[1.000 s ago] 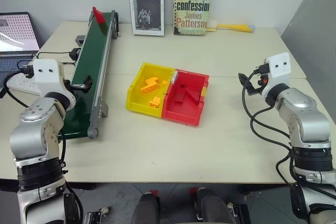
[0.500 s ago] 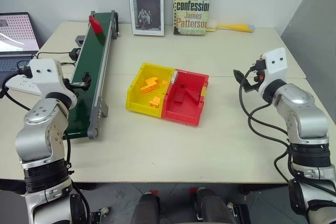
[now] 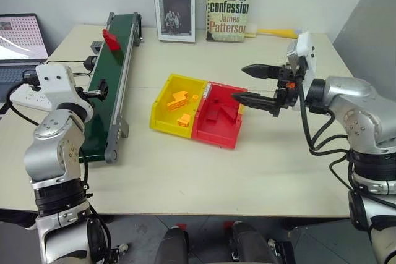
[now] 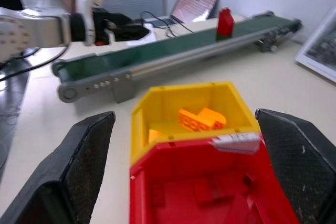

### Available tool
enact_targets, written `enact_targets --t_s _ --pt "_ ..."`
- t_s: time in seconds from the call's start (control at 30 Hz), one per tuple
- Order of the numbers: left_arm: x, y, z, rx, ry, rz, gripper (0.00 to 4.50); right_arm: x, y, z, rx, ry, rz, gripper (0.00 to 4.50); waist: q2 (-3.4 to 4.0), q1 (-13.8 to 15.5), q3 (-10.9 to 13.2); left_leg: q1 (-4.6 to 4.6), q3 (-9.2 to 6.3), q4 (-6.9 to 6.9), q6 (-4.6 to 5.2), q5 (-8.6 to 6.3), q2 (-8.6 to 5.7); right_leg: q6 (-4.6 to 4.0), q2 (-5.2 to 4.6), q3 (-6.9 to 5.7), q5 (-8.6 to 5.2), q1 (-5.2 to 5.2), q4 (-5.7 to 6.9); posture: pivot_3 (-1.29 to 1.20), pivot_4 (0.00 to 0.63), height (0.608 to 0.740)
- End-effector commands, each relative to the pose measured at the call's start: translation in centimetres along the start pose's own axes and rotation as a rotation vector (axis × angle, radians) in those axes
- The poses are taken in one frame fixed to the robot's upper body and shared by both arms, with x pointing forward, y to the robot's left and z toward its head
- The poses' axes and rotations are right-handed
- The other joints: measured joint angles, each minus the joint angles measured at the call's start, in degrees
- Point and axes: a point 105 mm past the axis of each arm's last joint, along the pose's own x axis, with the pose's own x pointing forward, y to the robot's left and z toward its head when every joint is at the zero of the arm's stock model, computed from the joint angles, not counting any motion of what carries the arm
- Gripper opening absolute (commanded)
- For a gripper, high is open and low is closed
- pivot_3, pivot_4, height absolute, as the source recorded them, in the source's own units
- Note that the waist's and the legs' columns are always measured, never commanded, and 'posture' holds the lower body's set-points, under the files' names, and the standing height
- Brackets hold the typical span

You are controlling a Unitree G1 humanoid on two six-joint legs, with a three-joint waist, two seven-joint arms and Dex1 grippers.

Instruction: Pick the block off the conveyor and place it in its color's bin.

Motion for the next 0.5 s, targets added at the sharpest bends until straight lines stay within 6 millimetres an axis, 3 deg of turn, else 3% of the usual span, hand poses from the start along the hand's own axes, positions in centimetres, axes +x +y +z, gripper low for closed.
enact_targets --t_s 0.03,0.5 --pt "0.26 0.21 1.31 0.001 -0.056 0.011 4.5 0.17 0.77 1.6 -0.036 -0.034 0.029 4.5 0.0 0.02 0.0 0.0 0.02 0.0 0.0 0.0 -0.01 0.0 -0.01 0.01 0.0 -0.01 0.0 0.0 0.15 0.74" --pt "0.98 -0.17 1.68 -0.031 -0.078 0.009 4.5 0.07 1.72 1.94 -0.057 -0.037 0.045 4.5 0.0 0.04 0.0 -0.01 0.01 -0.01 0.0 0.0 0.0 0.0 -0.01 0.01 0.0 -0.02 0.01 0.0 0.15 0.74"
